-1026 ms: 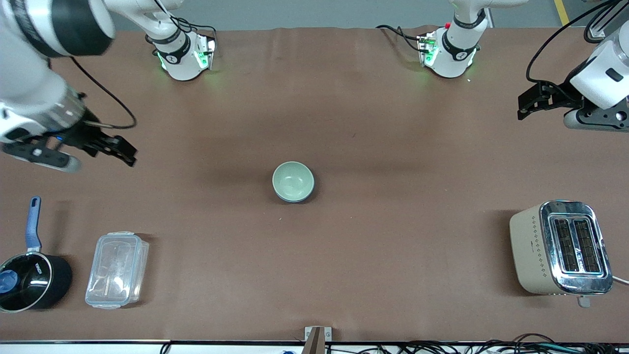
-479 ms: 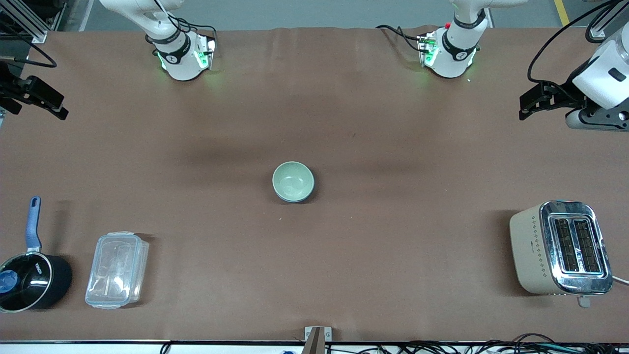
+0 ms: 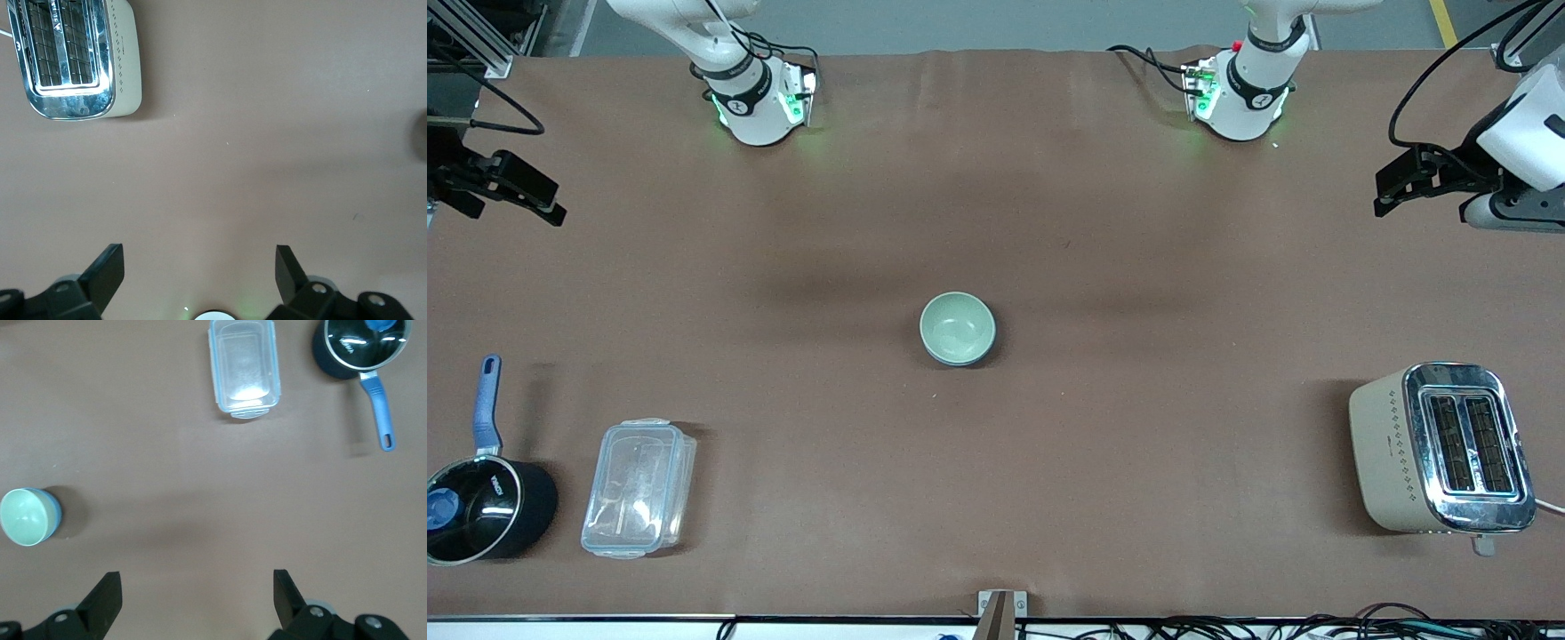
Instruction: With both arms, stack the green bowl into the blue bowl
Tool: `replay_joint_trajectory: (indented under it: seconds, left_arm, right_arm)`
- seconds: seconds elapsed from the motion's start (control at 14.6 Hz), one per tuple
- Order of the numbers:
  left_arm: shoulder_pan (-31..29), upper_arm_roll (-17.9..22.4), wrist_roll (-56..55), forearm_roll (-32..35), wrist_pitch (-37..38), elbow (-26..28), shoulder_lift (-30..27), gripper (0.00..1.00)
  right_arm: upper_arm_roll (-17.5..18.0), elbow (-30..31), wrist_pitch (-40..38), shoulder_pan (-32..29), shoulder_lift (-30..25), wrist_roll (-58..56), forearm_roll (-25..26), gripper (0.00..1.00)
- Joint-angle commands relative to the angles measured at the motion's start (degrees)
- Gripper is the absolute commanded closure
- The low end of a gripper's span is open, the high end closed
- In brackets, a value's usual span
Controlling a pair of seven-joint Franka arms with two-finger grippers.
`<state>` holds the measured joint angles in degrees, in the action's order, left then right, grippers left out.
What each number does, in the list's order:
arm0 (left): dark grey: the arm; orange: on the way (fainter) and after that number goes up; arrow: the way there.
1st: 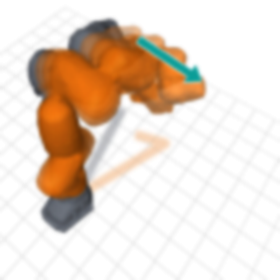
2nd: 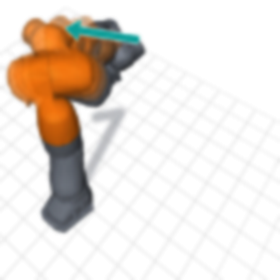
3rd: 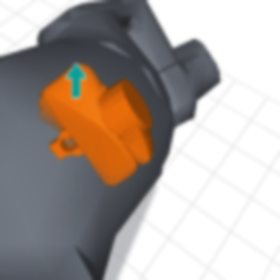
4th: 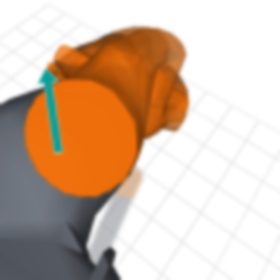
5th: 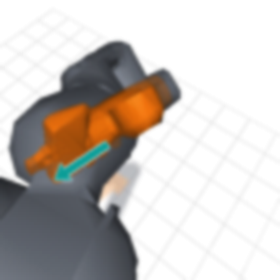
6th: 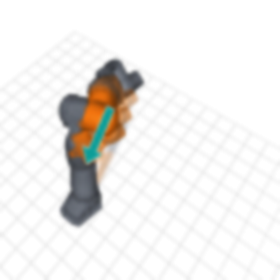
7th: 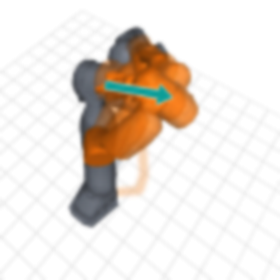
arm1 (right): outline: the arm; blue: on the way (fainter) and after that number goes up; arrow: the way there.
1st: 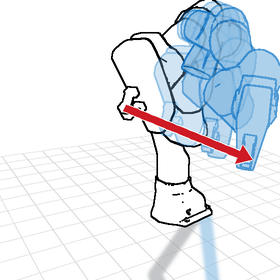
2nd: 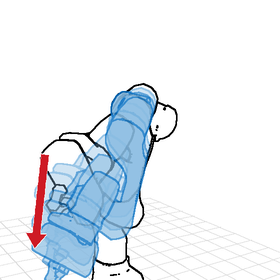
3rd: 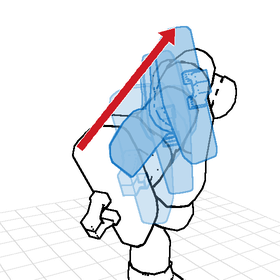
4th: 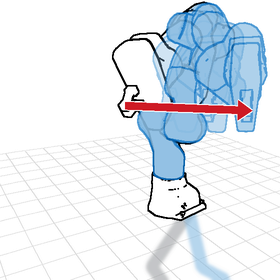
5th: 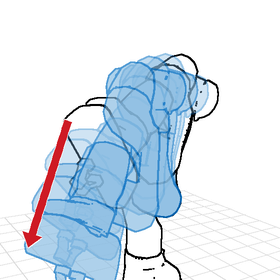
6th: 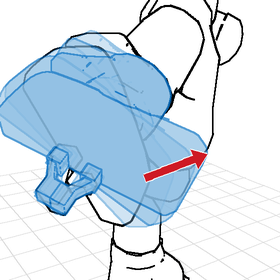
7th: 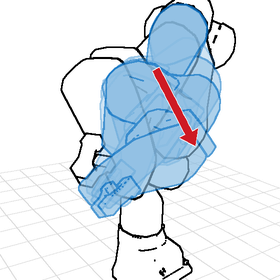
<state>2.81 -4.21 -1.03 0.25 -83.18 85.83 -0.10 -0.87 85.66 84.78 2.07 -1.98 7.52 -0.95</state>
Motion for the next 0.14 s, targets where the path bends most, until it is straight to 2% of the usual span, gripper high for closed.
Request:
replay_joint_trajectory:
  seconds: [0.0,0.07]
  left_arm:
    - [-0.4,0.2,0.9,0.1,0.1,-0.4,-0.3,0.00]
    - [-0.3,0.2,0.6,0.1,0.2,-0.4,-0.3,0.00]
  right_arm:
    - [0.0,-0.7,-0.1,-0.7,0.2,-1.2,-1.5,0.00]
    - [0.1,-0.7,-0.2,-0.7,0.2,-1.2,-1.5,0.00]
